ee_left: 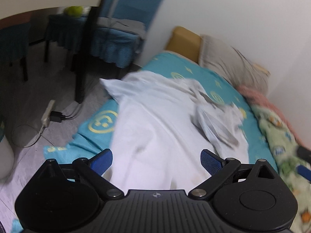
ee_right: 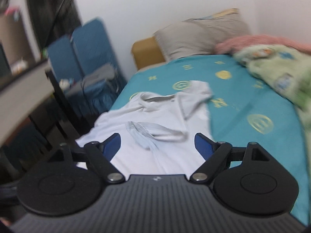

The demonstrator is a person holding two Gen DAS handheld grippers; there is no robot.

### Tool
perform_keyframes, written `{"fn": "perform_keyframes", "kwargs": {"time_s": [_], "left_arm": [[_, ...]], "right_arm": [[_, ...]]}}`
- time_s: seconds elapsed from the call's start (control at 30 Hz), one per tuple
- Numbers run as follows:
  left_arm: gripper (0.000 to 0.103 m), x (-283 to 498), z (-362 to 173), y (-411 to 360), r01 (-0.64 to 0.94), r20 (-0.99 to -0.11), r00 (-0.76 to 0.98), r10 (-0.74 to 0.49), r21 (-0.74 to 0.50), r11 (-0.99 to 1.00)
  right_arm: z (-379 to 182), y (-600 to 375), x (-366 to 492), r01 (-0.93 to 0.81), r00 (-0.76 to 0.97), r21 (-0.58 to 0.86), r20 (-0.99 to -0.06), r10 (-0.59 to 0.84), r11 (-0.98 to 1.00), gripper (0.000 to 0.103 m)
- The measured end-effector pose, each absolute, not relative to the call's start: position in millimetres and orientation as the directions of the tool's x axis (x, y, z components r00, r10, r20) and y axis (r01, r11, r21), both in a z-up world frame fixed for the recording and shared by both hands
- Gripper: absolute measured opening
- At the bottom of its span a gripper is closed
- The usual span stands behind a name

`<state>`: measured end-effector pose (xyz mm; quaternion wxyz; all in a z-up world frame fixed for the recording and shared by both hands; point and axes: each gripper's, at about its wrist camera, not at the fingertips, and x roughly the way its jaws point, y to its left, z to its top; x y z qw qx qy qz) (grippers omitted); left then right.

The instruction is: Fold clothes

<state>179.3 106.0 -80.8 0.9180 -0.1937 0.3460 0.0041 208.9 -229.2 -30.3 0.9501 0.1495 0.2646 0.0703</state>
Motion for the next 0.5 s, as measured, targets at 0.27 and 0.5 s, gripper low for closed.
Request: {"fn": "perform_keyframes", "kwargs": {"time_s": [0.27, 0.5], "left_arm": [[0.095, 138, -79, 45, 0.114, -0.666, 0.682, -0.303, -0.311, 0.943], [0.083, 119, -110, 4, 0.126, -0.703, 0.504, -0.502, -0.515, 0.848]], "right_arm": [[-25, -290, 69, 0.003, 0.882, 0.501, -0.409, 0.234, 0.866, 0.085], [-37, -313, 54, 0.045, 0.886, 0.535, -0.411, 0.214, 0.843, 0.085]]}}
